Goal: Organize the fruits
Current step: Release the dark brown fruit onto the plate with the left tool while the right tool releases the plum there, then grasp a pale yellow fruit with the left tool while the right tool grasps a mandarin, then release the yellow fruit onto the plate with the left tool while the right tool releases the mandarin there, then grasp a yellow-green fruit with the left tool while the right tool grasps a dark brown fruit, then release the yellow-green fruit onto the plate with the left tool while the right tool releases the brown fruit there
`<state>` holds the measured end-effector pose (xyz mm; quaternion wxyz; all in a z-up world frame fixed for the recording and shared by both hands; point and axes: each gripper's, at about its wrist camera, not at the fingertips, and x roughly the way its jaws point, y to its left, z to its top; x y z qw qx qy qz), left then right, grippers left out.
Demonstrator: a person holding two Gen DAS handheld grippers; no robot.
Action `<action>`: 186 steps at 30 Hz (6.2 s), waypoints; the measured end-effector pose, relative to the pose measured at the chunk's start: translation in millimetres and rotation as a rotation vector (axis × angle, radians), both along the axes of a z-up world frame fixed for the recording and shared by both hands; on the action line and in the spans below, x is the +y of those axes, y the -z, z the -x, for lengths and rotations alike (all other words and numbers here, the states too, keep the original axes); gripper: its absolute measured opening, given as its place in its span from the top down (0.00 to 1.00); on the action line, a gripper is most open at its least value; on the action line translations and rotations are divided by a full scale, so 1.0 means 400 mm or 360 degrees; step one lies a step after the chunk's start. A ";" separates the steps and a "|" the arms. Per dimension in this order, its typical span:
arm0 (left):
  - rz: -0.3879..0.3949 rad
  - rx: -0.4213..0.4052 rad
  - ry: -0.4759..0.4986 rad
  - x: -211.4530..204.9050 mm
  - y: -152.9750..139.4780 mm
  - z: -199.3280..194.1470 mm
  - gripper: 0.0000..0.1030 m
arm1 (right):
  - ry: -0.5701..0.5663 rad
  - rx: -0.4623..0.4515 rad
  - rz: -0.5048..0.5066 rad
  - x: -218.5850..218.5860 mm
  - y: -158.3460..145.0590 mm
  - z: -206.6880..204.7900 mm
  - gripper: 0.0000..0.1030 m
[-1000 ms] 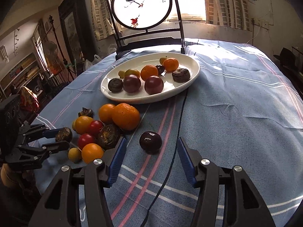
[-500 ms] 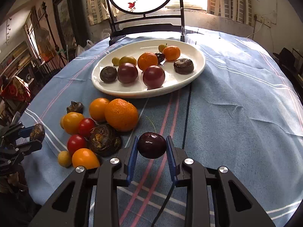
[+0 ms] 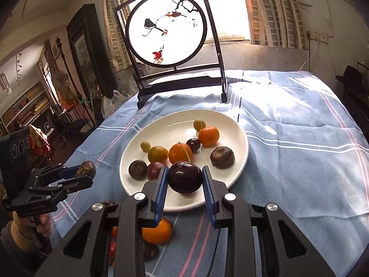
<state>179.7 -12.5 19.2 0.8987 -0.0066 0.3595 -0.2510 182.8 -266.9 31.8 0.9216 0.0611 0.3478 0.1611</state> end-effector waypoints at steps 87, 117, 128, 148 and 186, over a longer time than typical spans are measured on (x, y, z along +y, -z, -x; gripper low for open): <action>0.0048 0.0127 -0.0156 -0.083 0.012 -0.250 0.36 | 0.0105 0.0005 -0.0141 -0.001 0.052 -0.147 0.46; -0.0419 0.0072 0.0176 0.007 0.152 0.212 0.71 | -0.0019 0.0025 -0.0385 -0.083 0.125 0.154 0.44; -0.0428 0.0119 0.0150 -0.030 0.174 0.152 0.73 | -0.0041 0.0040 -0.0380 -0.074 0.128 0.151 0.44; -0.0168 0.0096 0.0085 0.057 0.133 0.274 0.74 | -0.0371 0.0290 0.0428 0.201 0.191 0.190 0.45; 0.0009 0.0046 -0.0051 -0.047 0.021 -0.131 0.42 | 0.0095 -0.0009 -0.0071 0.001 0.037 -0.079 0.45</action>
